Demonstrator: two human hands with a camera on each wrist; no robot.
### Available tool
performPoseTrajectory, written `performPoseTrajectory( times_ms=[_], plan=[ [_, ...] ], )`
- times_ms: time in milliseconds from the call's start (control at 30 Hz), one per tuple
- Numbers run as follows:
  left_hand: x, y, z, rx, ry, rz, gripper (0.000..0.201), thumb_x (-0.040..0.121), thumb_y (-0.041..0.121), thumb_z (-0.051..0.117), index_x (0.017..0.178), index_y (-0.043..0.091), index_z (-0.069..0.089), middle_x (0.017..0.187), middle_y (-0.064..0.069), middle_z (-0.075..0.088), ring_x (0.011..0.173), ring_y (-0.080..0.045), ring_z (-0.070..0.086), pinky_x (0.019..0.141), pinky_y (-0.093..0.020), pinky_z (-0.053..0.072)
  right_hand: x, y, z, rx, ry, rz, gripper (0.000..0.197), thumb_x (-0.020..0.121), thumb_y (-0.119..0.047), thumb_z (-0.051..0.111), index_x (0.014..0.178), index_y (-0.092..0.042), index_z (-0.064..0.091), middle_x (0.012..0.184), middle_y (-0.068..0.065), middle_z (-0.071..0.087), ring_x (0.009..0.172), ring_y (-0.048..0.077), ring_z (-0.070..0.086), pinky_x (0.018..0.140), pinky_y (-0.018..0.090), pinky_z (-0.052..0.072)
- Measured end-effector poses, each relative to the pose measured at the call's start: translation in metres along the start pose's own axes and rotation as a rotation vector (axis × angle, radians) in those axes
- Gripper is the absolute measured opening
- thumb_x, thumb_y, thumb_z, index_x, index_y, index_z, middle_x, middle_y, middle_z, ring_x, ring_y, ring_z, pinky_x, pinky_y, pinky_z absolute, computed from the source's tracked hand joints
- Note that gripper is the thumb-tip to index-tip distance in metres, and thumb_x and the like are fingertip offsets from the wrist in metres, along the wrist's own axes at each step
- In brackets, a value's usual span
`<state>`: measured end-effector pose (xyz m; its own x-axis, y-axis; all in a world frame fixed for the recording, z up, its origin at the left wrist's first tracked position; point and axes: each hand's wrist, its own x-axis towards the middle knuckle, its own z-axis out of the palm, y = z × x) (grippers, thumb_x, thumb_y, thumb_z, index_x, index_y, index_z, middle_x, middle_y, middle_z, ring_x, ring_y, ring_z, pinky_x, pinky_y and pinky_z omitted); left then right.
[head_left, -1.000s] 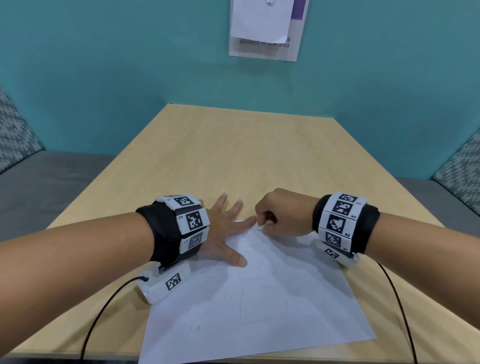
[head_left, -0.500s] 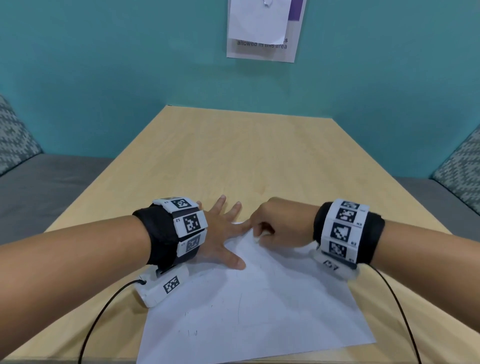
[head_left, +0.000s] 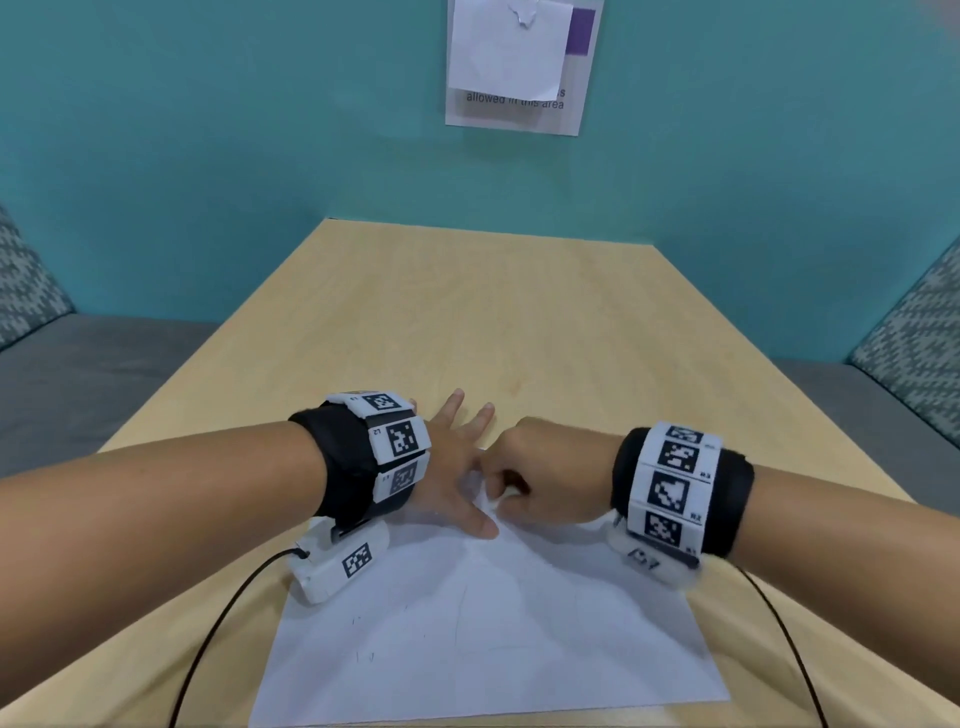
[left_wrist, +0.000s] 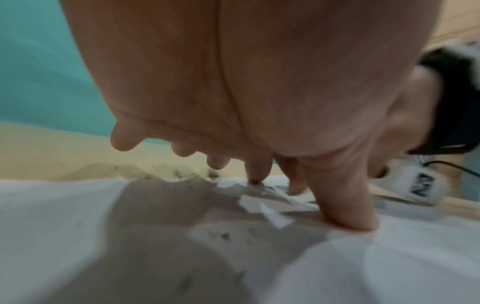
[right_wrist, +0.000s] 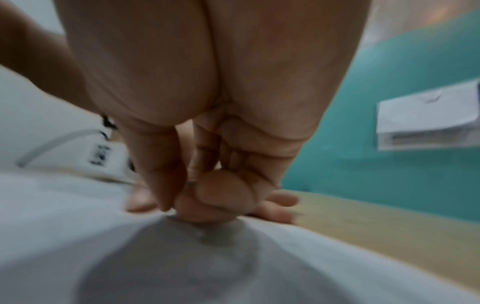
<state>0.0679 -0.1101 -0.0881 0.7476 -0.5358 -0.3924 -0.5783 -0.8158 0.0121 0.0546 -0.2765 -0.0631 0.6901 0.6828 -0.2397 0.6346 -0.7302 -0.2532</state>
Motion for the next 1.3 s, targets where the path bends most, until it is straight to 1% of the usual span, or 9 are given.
performPoseTrajectory(
  times_ms=[67,167,333,500,633,800,933,1067,1300],
  plan=[
    [-0.001,-0.001,0.001,-0.013,0.017,0.002,0.079,0.082,0.074,0.055,0.151,0.049,0.024,0.164,0.002,-0.021,0.147,-0.031,-0.028,0.114,-0.069,-0.002,0.002,0.0,-0.003,-0.01,-0.037,0.0,0.011,0.083,-0.016,0.063,0.09,-0.01,0.069,0.073,0.001,0.064,0.063,0.018,0.055,0.064,0.03,0.049],
    [0.0,-0.003,0.005,-0.021,-0.004,0.003,0.09,0.082,0.078,0.05,0.151,0.056,-0.003,0.164,0.0,-0.022,0.146,-0.036,-0.028,0.112,-0.071,-0.004,0.007,0.021,-0.016,-0.036,0.014,0.119,0.008,0.084,-0.021,0.064,0.086,-0.014,0.068,0.07,-0.005,0.06,0.064,0.016,0.055,0.063,0.03,0.047],
    [-0.002,0.0,0.004,-0.061,0.033,-0.002,0.075,0.084,0.071,0.055,0.15,0.048,0.029,0.164,-0.002,-0.022,0.146,-0.036,-0.029,0.115,-0.064,-0.005,0.002,-0.006,-0.003,0.0,-0.043,0.005,0.013,0.085,-0.02,0.064,0.092,-0.01,0.069,0.07,-0.005,0.059,0.062,0.014,0.054,0.063,0.028,0.048],
    [0.001,-0.004,0.006,-0.028,-0.005,-0.007,0.093,0.081,0.08,0.049,0.151,0.054,-0.007,0.163,-0.004,-0.023,0.144,-0.04,-0.03,0.111,-0.067,-0.008,0.004,0.023,-0.017,-0.044,0.037,0.134,0.009,0.083,-0.019,0.063,0.088,-0.014,0.069,0.067,-0.01,0.057,0.061,0.009,0.053,0.06,0.025,0.045],
    [0.0,-0.002,0.004,-0.031,0.004,-0.003,0.079,0.084,0.074,0.052,0.152,0.052,0.019,0.164,-0.005,-0.022,0.145,-0.04,-0.029,0.113,-0.065,-0.006,-0.001,-0.004,-0.003,0.01,-0.039,0.01,0.012,0.083,-0.019,0.064,0.089,-0.01,0.07,0.071,-0.003,0.063,0.062,0.014,0.056,0.064,0.03,0.05],
    [0.0,-0.002,0.004,-0.014,-0.024,-0.018,0.092,0.082,0.078,0.049,0.152,0.054,-0.007,0.164,-0.004,-0.022,0.145,-0.04,-0.029,0.111,-0.068,-0.006,0.003,0.023,-0.017,-0.016,0.047,0.134,0.009,0.083,-0.019,0.065,0.088,-0.013,0.07,0.072,-0.006,0.061,0.059,0.006,0.051,0.062,0.024,0.04],
    [-0.001,-0.002,0.005,-0.034,0.0,-0.004,0.08,0.084,0.075,0.05,0.151,0.056,0.01,0.164,-0.004,-0.022,0.145,-0.039,-0.029,0.113,-0.066,-0.005,-0.003,-0.001,-0.001,0.011,-0.032,-0.009,0.012,0.084,-0.018,0.063,0.091,-0.01,0.069,0.074,-0.002,0.064,0.059,0.009,0.052,0.061,0.021,0.045],
    [0.004,-0.006,0.009,-0.022,-0.006,-0.013,0.092,0.081,0.081,0.047,0.148,0.058,-0.011,0.164,-0.003,-0.022,0.145,-0.039,-0.029,0.111,-0.068,-0.005,0.0,0.025,-0.016,-0.005,0.049,0.133,0.012,0.083,-0.019,0.064,0.091,-0.013,0.071,0.073,-0.007,0.063,0.061,0.007,0.053,0.062,0.023,0.041],
    [0.006,-0.008,0.01,-0.021,0.0,-0.008,0.091,0.08,0.081,0.047,0.147,0.059,-0.01,0.163,-0.003,-0.024,0.145,-0.039,-0.029,0.111,-0.068,-0.005,0.001,0.021,-0.014,-0.006,0.02,0.1,0.01,0.082,-0.019,0.065,0.089,-0.013,0.071,0.073,-0.007,0.063,0.061,0.005,0.052,0.06,0.019,0.04]
  ],
)
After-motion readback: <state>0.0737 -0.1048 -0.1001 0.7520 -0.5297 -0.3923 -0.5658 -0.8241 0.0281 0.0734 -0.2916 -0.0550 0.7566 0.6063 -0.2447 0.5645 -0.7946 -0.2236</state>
